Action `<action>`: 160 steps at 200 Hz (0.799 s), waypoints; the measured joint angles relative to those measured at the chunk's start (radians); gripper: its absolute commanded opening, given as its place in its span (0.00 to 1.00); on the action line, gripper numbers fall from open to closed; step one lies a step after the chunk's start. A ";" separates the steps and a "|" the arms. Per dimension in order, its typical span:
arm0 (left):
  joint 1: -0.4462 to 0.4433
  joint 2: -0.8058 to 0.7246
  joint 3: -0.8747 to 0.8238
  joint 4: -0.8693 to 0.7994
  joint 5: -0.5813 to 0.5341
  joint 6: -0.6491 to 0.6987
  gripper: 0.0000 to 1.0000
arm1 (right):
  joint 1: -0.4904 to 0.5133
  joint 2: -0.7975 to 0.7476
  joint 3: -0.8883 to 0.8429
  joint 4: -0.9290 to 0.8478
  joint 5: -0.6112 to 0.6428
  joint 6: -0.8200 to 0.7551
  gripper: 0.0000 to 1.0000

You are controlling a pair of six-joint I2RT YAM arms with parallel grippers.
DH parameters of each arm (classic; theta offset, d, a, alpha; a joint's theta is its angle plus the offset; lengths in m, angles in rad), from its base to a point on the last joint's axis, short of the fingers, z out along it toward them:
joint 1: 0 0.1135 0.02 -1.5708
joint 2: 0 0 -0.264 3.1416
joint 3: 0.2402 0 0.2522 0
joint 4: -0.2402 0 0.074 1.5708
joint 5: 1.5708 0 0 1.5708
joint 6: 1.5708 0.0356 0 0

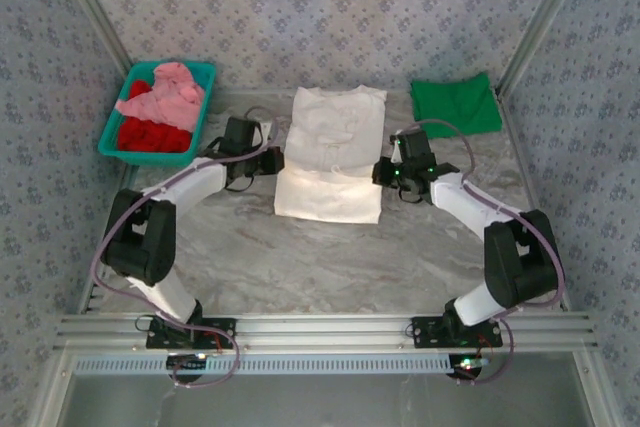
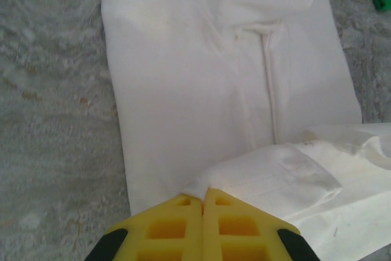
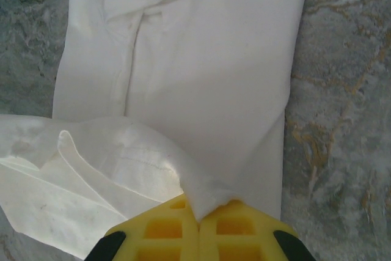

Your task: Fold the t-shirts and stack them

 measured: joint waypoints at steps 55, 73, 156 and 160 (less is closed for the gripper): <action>0.028 0.178 0.219 -0.009 0.026 0.047 0.31 | -0.064 0.166 0.176 0.011 -0.040 -0.018 0.16; 0.055 0.298 0.372 -0.015 0.038 0.067 0.59 | -0.105 0.296 0.331 -0.014 -0.063 -0.021 0.43; 0.040 -0.009 0.052 0.048 0.000 0.037 0.52 | -0.085 0.106 0.178 -0.045 -0.040 -0.061 0.38; 0.027 -0.028 0.026 0.053 -0.002 0.026 0.50 | -0.064 0.080 0.149 -0.039 -0.042 -0.072 0.33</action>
